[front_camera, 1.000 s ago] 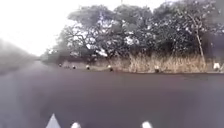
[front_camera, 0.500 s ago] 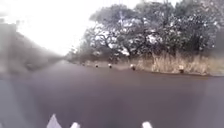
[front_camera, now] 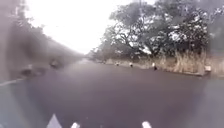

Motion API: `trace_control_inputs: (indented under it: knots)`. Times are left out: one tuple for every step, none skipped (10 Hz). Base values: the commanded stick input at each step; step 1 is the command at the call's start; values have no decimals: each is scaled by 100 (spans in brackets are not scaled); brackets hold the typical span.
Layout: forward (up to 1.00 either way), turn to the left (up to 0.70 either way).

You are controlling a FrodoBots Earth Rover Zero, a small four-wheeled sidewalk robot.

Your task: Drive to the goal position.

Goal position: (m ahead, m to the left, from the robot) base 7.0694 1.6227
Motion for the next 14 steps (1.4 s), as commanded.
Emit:
trace_control_inputs:
  knots:
    - [0, 77]
    - [0, 70]
    - [0, 0]
    - [0, 0]
    - [0, 0]
    - [0, 0]
    - [0, 0]
    - [0, 0]
    - [85, 0]
    - [85, 0]
    - [85, 0]
    - [85, 0]
    - [85, 0]
    - [85, 0]
